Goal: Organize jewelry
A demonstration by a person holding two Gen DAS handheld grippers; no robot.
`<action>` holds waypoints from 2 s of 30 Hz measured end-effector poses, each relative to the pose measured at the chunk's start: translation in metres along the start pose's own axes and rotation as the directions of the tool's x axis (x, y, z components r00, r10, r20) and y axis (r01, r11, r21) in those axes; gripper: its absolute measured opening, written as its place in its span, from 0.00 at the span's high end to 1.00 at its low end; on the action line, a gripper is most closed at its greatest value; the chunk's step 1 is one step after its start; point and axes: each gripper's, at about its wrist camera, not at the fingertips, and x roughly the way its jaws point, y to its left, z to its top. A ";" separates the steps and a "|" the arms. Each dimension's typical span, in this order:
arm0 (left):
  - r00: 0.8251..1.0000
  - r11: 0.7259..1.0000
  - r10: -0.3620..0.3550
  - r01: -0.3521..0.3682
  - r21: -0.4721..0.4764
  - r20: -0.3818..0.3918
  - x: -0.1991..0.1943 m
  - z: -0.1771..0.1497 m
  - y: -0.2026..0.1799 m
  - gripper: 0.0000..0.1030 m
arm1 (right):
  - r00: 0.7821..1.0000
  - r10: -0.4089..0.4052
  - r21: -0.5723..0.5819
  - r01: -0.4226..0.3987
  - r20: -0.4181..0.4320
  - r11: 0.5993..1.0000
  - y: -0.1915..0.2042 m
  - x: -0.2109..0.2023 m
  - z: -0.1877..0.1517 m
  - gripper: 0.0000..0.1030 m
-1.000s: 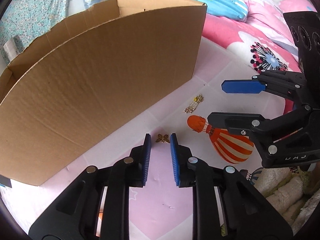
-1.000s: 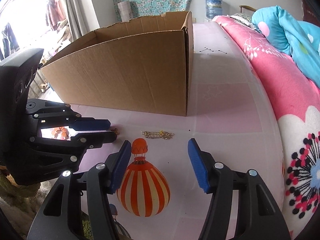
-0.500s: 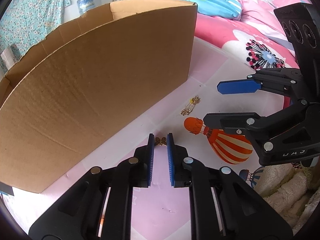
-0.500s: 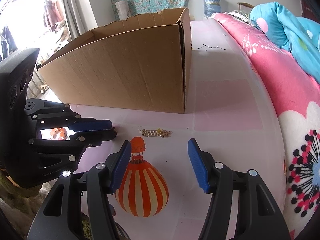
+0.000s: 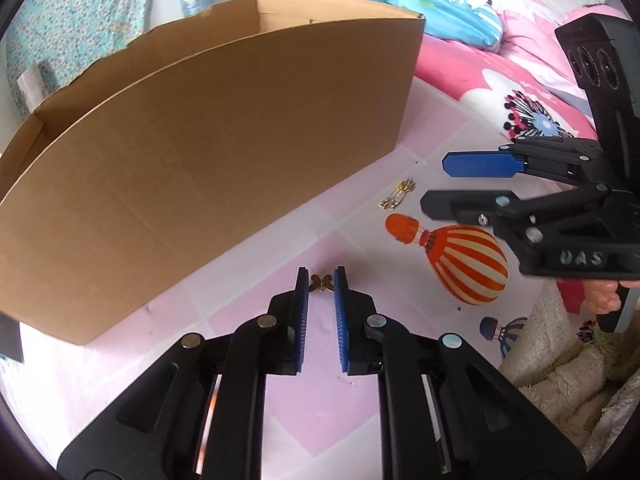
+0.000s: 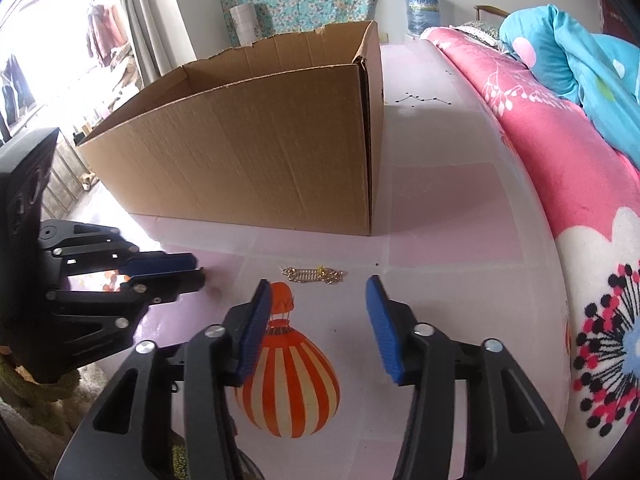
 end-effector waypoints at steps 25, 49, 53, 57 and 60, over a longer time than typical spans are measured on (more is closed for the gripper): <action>0.999 0.998 -0.032 0.033 -0.053 0.011 0.000 -0.003 0.010 0.88 | 0.997 0.008 -0.114 -0.018 -0.082 0.993 0.000 0.023 0.015 0.95; 1.000 0.999 -0.023 0.023 -0.040 0.014 0.001 -0.002 0.008 0.88 | 0.999 -0.011 -0.071 0.007 -0.054 0.997 -0.002 0.020 0.018 0.81; 1.000 0.999 -0.020 0.021 -0.036 0.014 0.001 -0.002 0.008 0.88 | 0.998 -0.026 -0.080 0.021 -0.062 0.997 -0.001 0.027 0.019 0.82; 1.000 0.999 -0.021 0.021 -0.037 0.014 0.001 -0.002 0.007 0.88 | 0.998 -0.025 -0.096 0.019 -0.066 0.995 0.005 0.027 0.018 0.94; 1.000 0.999 -0.021 0.022 -0.039 0.016 0.001 -0.003 0.007 0.88 | 0.997 -0.034 -0.113 0.026 -0.069 0.993 0.008 0.026 0.017 0.96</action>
